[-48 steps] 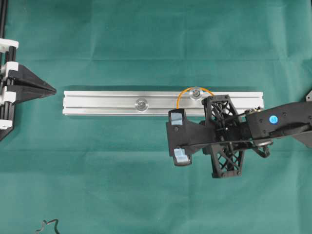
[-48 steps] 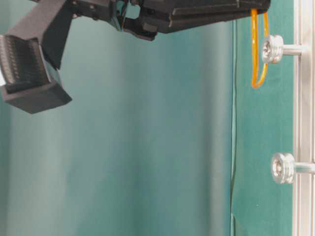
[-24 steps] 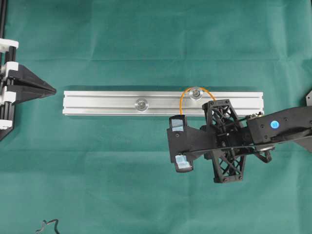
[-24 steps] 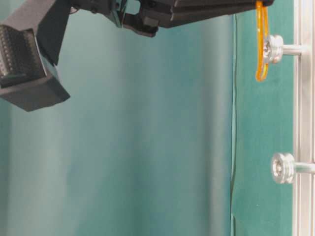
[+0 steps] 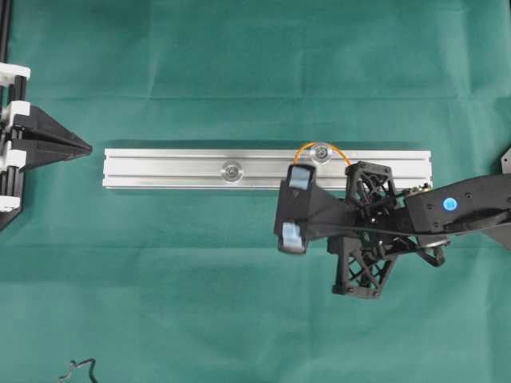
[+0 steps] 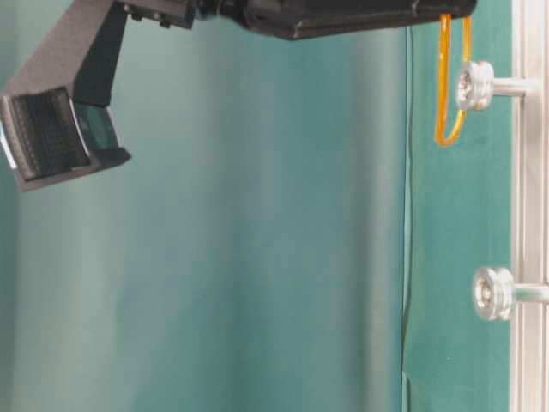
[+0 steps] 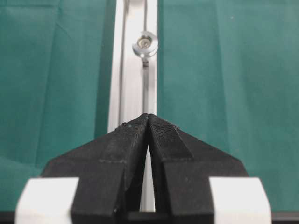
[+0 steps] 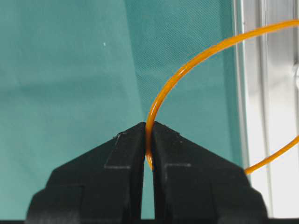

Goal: Hook the rubber onto the shaft.

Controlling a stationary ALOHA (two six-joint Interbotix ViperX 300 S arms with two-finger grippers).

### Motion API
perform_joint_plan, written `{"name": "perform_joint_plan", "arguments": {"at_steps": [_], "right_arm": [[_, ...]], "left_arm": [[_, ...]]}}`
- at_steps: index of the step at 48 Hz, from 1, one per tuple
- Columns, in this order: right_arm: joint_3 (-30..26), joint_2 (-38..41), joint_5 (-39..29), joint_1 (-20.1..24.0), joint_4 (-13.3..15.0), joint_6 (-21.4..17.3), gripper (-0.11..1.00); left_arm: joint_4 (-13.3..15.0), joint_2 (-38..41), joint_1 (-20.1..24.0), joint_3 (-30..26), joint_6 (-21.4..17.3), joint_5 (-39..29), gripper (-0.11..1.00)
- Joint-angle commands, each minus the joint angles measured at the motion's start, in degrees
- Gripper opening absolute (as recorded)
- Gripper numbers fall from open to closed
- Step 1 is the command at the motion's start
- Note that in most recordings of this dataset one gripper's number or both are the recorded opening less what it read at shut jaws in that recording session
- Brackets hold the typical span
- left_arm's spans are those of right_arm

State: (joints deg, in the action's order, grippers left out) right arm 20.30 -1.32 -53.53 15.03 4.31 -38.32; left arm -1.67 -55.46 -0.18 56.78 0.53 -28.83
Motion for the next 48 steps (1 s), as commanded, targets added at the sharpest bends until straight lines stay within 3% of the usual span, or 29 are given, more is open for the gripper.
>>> {"name": "perform_joint_plan", "arguments": {"at_steps": [1,14,31,48], "right_arm": [[-1.58,-0.53,0.35,0.26,-0.18,-3.69,0.06],[-1.85,-0.53,3.08,0.26,-0.88,-13.97,0.06],[-1.85,-0.53,5.98,0.26,-2.46,-21.09,0.06],[-3.08,0.35,5.98,-0.88,-2.46,-22.41,0.06]], "left_arm": [[-0.09,0.44,0.09,-1.76,0.00,0.26,0.00],[-0.09,0.44,0.09,-1.76,-0.09,0.26,0.00],[-0.09,0.44,0.09,-1.76,-0.09,0.26,0.00],[-0.09,0.44,0.09,-1.76,-0.09,0.26,0.00]]}}
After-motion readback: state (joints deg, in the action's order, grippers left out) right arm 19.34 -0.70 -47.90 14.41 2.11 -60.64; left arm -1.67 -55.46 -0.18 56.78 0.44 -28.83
